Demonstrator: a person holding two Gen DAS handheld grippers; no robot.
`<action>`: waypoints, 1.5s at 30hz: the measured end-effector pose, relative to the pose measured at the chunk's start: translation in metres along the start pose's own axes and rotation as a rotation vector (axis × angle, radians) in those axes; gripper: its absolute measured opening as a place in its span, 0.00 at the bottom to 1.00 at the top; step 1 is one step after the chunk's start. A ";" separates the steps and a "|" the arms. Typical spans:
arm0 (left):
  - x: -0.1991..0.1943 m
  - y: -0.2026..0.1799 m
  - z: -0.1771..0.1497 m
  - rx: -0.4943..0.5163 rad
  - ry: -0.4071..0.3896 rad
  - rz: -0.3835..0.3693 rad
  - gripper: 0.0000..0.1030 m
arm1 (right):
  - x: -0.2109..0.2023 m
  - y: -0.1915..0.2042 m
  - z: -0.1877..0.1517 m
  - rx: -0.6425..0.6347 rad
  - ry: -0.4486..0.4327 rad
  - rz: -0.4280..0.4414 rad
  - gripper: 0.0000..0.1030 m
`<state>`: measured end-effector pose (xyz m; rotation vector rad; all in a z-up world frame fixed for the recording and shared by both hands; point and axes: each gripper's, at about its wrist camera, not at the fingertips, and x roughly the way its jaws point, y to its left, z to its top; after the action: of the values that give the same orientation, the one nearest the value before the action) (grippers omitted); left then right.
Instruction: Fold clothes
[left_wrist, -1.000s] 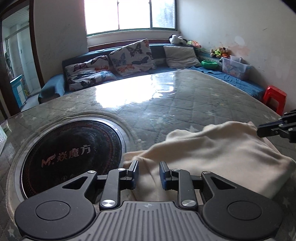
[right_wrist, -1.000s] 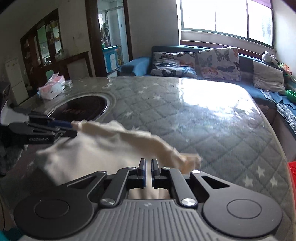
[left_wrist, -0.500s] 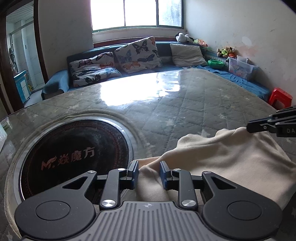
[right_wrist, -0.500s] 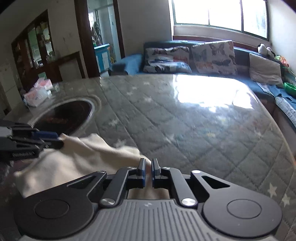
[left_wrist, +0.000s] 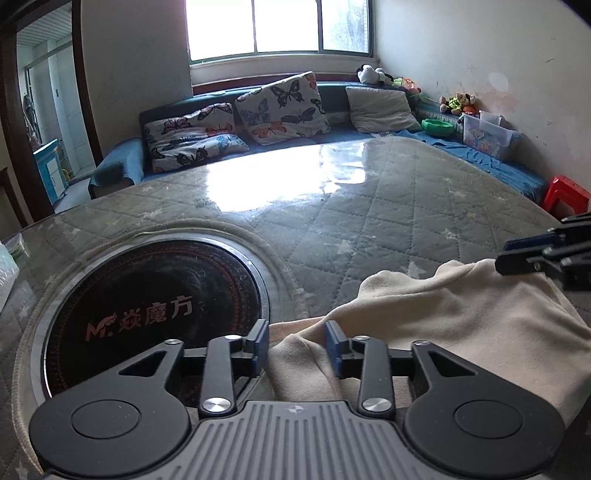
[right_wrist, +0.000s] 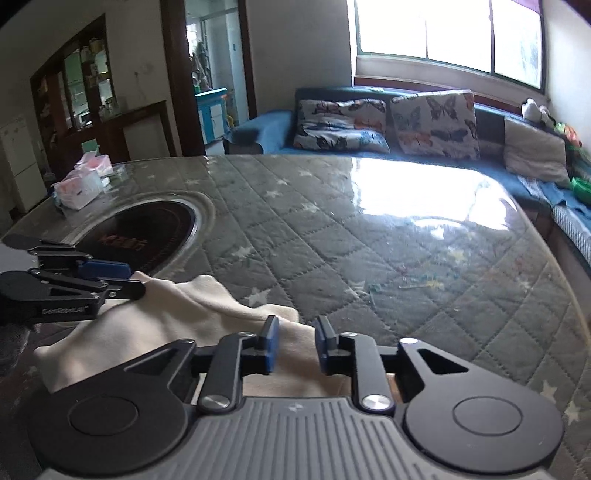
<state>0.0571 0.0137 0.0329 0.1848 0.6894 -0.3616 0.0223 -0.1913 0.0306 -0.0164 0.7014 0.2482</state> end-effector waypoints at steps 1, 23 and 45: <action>-0.003 -0.001 0.000 0.000 -0.005 0.001 0.43 | -0.004 0.004 -0.001 -0.009 -0.005 0.002 0.31; -0.069 -0.032 -0.049 0.050 -0.059 -0.021 0.59 | -0.058 0.051 -0.060 -0.054 -0.029 0.032 0.57; -0.065 -0.031 -0.064 0.052 -0.031 -0.013 0.62 | -0.078 0.025 -0.089 -0.022 -0.014 -0.083 0.45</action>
<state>-0.0390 0.0204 0.0251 0.2241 0.6507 -0.3943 -0.0976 -0.1928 0.0137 -0.0647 0.6827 0.1762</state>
